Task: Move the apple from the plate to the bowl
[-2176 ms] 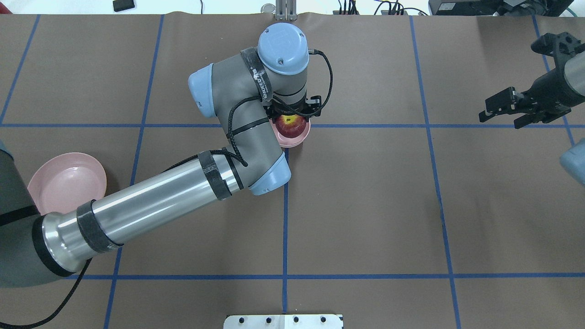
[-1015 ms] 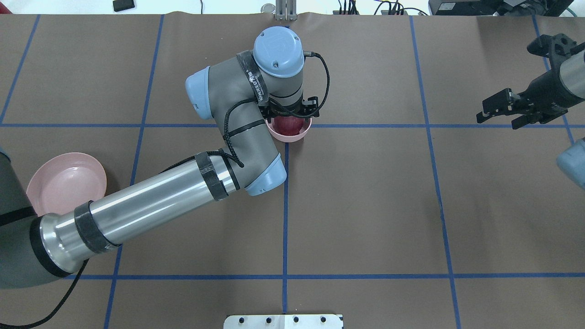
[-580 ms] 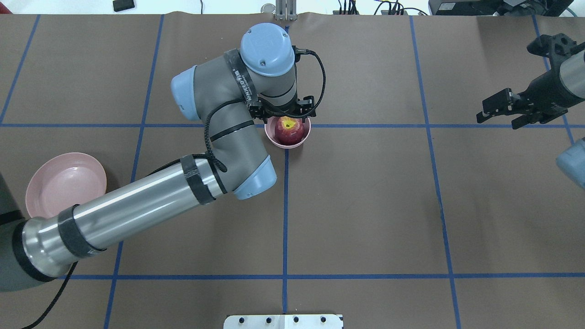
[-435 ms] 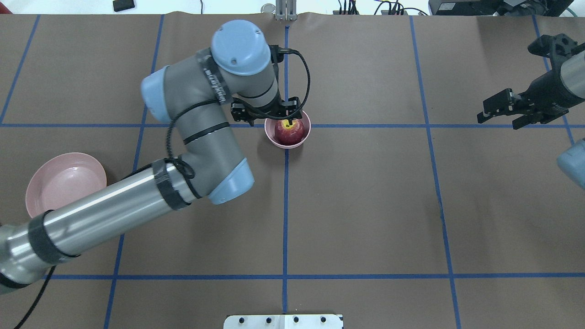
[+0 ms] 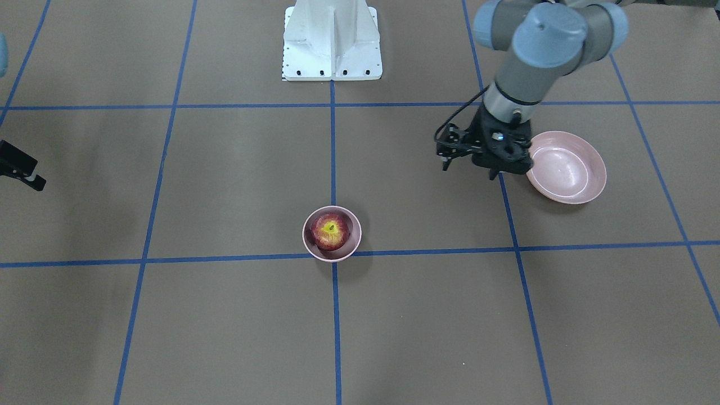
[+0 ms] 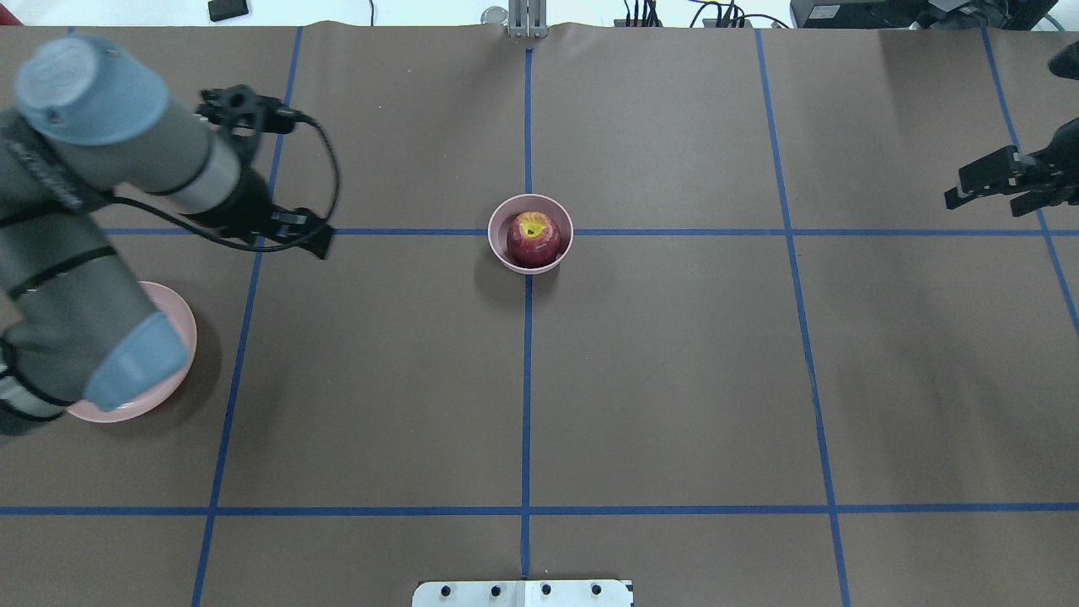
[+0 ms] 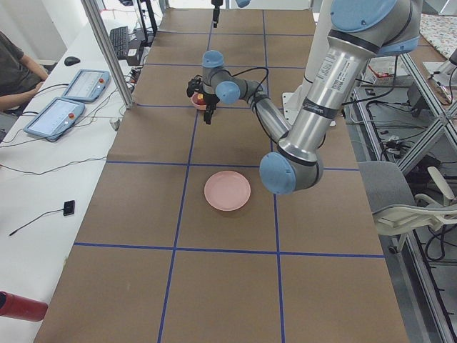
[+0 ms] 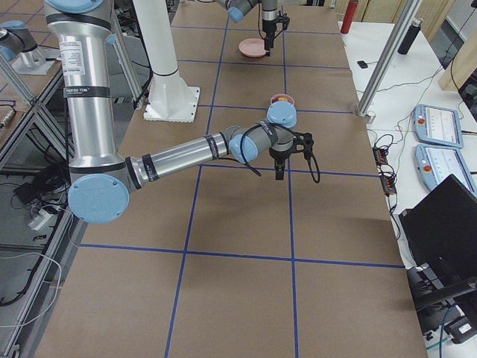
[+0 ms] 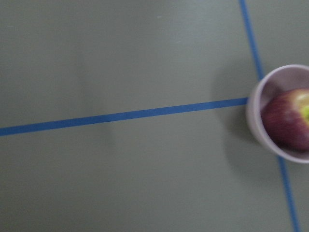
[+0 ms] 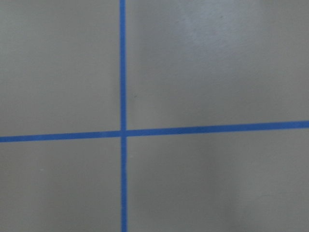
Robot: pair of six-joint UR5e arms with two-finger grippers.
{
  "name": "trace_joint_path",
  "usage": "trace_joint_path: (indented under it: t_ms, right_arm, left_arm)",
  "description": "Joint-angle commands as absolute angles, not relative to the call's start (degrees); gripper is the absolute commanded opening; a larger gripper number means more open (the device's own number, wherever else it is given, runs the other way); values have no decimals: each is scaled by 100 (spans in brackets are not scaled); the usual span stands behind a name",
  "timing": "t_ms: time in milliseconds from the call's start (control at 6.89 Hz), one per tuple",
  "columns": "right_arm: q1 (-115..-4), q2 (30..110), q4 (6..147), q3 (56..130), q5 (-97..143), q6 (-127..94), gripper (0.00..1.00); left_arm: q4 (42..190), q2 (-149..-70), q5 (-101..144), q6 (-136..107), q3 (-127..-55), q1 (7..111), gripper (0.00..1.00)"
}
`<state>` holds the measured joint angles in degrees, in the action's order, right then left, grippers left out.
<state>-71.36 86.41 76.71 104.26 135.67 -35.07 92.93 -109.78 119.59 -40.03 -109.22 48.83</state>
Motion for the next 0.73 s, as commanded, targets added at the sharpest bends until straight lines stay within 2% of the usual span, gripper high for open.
trace_joint_path:
  t_ms: [0,145,290,580]
  right_arm:
    - [-7541,8675,8269,10397,13535,-2488,100]
    - [-7541,8710,8270,10397,13535,-2487,100]
    - [-7585,8745,8279,10406,13535,-2487,100]
    - [-7568,8850,8349,10424,13535,-2235,100]
  left_arm:
    - [9343,-9505,13097,-1452,-10971,6609,97]
    - [9351,-9127,13557,-571,-10777,7236,97]
    - [9343,-9071,13605,-371,-10654,7599,97]
    - [9334,-8869,13588,-343,-10766,7655,98]
